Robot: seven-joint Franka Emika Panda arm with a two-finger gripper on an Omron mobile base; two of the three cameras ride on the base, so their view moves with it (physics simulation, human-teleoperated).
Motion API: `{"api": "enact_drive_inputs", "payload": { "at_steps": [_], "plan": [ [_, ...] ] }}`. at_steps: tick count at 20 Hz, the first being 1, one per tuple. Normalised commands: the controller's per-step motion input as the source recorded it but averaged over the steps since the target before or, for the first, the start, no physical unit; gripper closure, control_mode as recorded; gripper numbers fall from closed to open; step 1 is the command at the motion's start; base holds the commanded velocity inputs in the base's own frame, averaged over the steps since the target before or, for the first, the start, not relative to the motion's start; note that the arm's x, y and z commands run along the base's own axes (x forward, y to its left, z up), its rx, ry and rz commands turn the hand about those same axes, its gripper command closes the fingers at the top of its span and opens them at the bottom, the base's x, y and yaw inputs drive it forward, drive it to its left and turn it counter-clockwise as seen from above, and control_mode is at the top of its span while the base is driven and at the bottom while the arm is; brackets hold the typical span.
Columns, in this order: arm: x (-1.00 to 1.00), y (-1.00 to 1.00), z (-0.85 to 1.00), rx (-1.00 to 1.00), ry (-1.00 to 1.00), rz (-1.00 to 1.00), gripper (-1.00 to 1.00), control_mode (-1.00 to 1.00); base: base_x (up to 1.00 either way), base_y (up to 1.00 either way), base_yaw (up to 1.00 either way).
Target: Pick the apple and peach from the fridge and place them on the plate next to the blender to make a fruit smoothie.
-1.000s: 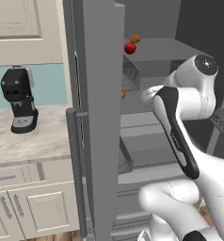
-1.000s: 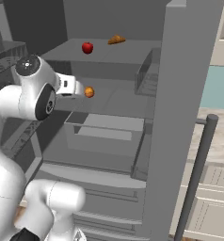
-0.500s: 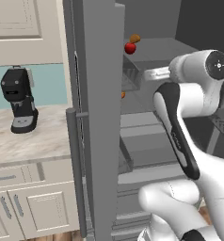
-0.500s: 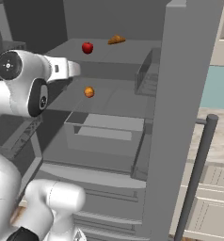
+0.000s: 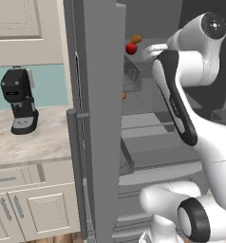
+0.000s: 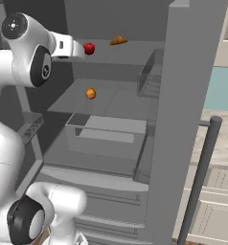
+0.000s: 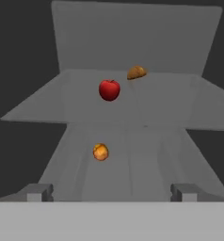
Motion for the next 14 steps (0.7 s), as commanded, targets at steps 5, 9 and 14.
{"api": "enact_drive_inputs", "payload": {
  "at_steps": [5, 9, 14],
  "plan": [
    [0.54, 0.00, -0.21, 0.01, 0.02, -0.02, -1.00, -1.00, 0.00, 0.00, 0.00],
    [0.84, 0.00, -0.11, 0.03, 0.09, -0.05, -1.00, -1.00, 0.00, 0.00, 0.00],
    [0.78, 0.00, 0.00, 0.02, 0.11, -0.03, -1.00, -1.00, 0.00, 0.00, 0.00]
  ]
}}
